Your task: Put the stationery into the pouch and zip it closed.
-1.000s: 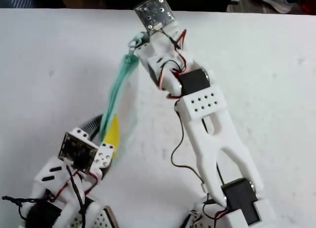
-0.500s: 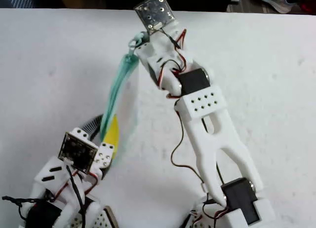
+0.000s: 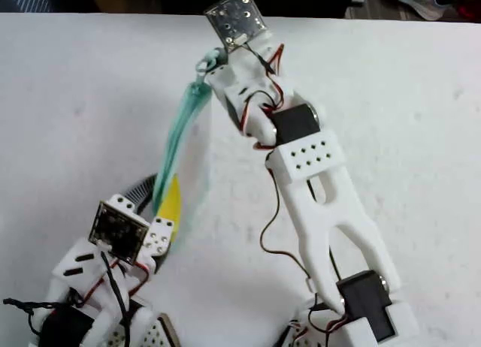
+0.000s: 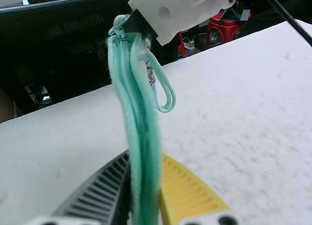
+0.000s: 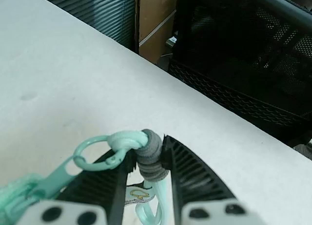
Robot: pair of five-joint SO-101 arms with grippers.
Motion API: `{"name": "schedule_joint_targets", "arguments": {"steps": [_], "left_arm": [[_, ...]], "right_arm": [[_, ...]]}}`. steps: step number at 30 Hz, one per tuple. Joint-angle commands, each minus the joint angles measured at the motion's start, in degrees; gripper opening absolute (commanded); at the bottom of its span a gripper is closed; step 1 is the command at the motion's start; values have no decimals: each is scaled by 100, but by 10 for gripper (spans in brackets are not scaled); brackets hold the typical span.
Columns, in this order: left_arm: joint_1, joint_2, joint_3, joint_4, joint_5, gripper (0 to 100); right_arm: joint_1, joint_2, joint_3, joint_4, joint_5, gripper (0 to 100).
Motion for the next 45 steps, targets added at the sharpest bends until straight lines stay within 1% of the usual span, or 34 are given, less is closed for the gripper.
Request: {"name": "schedule_joint_targets", "arguments": {"steps": [1,3,4,10,11,12,15,18,23,28,32,35,39,42,45], "left_arm": [[84,-57,-290,176,-53,20],[84,-57,-290,176,-53,20],[84,-57,-290,176,-53,20],[84,-57,-290,176,-53,20],[84,-57,-290,176,-53,20],[84,-57,-290,176,-53,20],[66,-57,-290,176,-53,20],[57,-57,-290,176,-53,20],[75,-57,-290,176,-53,20],[75,-57,-281,176,-53,20],[66,-57,-281,185,-53,20],[66,-57,-281,185,-44,20],[48,-57,-281,193,-44,20],[66,-57,-281,229,-44,20],[66,-57,-281,229,-44,20]], "right_arm": [[637,40,-281,-31,-88,18],[637,4,-273,101,-88,25],[637,-4,-299,242,-97,49],[593,-13,-316,840,-44,345],[593,-22,-316,980,9,369],[602,-22,-316,1147,97,373],[646,-163,-325,1640,308,344],[822,-470,-316,2149,299,318],[910,-1156,-316,2844,308,296],[901,-1807,-308,3152,264,267],[892,-2070,-281,3187,255,217],[901,-2114,-273,3213,255,150],[892,-2149,-273,3398,255,15],[892,-2158,-316,3635,202,34],[699,-2158,-316,3829,-273,18]]}}
